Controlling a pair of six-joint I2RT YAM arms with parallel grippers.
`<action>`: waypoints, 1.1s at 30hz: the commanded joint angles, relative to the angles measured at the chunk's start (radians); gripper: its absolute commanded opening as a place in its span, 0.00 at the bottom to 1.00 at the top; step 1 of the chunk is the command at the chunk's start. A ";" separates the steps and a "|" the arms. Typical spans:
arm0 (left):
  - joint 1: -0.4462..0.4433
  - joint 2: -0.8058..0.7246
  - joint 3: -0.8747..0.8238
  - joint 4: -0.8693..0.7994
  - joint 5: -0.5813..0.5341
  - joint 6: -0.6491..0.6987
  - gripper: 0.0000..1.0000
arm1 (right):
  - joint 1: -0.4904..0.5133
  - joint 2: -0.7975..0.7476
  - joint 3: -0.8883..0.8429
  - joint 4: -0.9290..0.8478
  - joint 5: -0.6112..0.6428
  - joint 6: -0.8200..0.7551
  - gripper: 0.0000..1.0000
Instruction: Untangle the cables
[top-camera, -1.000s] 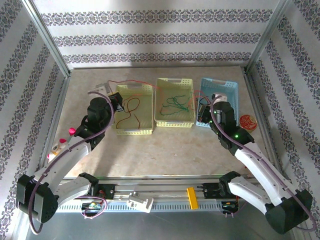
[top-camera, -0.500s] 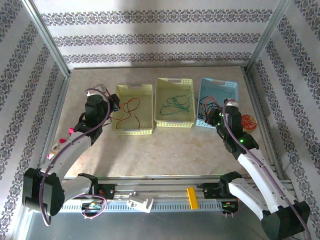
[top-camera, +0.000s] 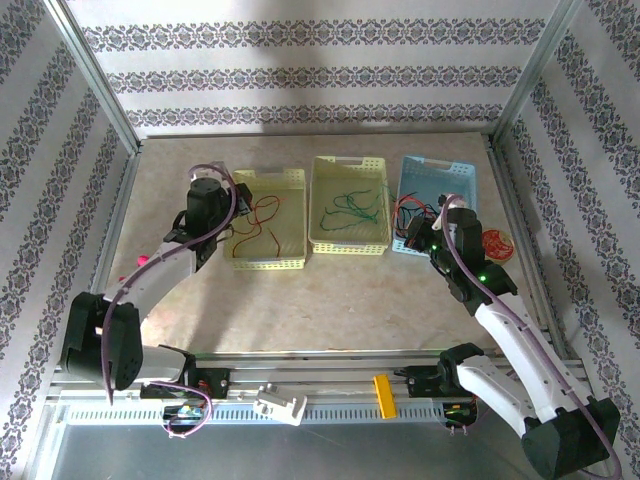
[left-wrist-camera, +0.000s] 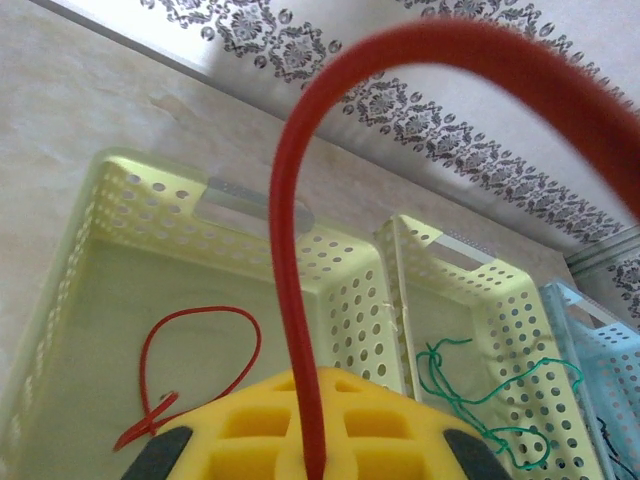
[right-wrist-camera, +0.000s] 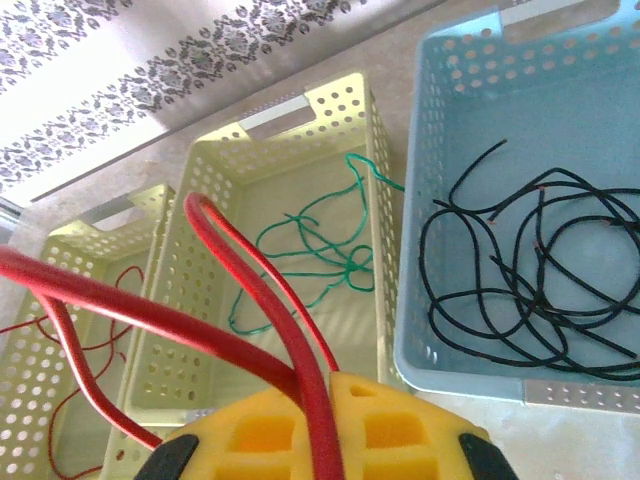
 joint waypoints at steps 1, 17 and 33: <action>-0.008 0.042 0.060 0.070 0.059 0.032 0.00 | 0.011 0.002 0.033 0.008 -0.031 -0.026 0.00; -0.133 -0.150 0.079 0.051 -0.349 0.374 0.00 | 0.017 0.017 0.023 0.011 -0.067 -0.028 0.00; -0.133 0.047 0.016 0.104 -0.081 0.123 0.00 | 0.048 0.054 0.029 0.017 -0.087 -0.031 0.00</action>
